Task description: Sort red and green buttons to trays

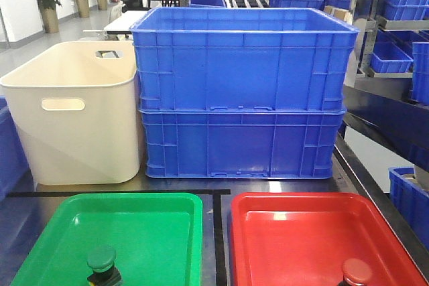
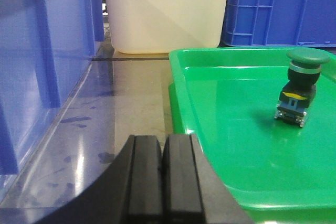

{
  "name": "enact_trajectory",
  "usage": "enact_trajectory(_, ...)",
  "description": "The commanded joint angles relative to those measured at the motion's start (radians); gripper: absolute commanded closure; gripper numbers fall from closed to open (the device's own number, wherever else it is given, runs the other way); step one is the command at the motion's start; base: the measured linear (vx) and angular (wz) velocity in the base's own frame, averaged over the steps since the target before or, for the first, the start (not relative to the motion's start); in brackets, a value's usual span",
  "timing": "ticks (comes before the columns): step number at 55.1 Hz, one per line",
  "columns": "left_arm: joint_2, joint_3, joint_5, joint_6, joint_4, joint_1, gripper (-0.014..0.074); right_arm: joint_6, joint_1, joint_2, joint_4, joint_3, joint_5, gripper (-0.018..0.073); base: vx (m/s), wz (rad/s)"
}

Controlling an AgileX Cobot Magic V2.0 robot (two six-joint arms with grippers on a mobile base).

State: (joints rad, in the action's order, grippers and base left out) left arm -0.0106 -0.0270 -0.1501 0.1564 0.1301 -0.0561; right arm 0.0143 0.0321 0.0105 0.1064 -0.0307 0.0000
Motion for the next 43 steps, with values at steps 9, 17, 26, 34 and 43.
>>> enact_trajectory(9, -0.015, 0.024, 0.086, 0.007, -0.006, 0.002, 0.0603, 0.000, -0.003, 0.012, 0.007, -0.014, -0.080, 0.0568, 0.00, 0.00)
enact_trajectory(17, -0.015, 0.024, 0.086, 0.007, -0.006, 0.002, 0.0602, 0.000, -0.003, 0.012, 0.007, -0.014, -0.080, 0.0568, 0.00, 0.00)
enact_trajectory(26, -0.015, 0.024, 0.086, 0.007, -0.006, 0.002, 0.0602, 0.000, -0.003, 0.012, 0.007, -0.014, -0.080, 0.0568, 0.00, 0.00)
enact_trajectory(34, -0.015, 0.024, 0.086, 0.007, -0.006, 0.002, 0.0602, 0.000, -0.003, 0.012, 0.007, -0.014, -0.080, 0.0568, 0.00, 0.00)
enact_trajectory(43, -0.015, 0.024, 0.086, 0.007, -0.006, 0.002, 0.0602, 0.000, -0.003, 0.012, 0.007, -0.014, -0.080, 0.0568, 0.00, 0.00)
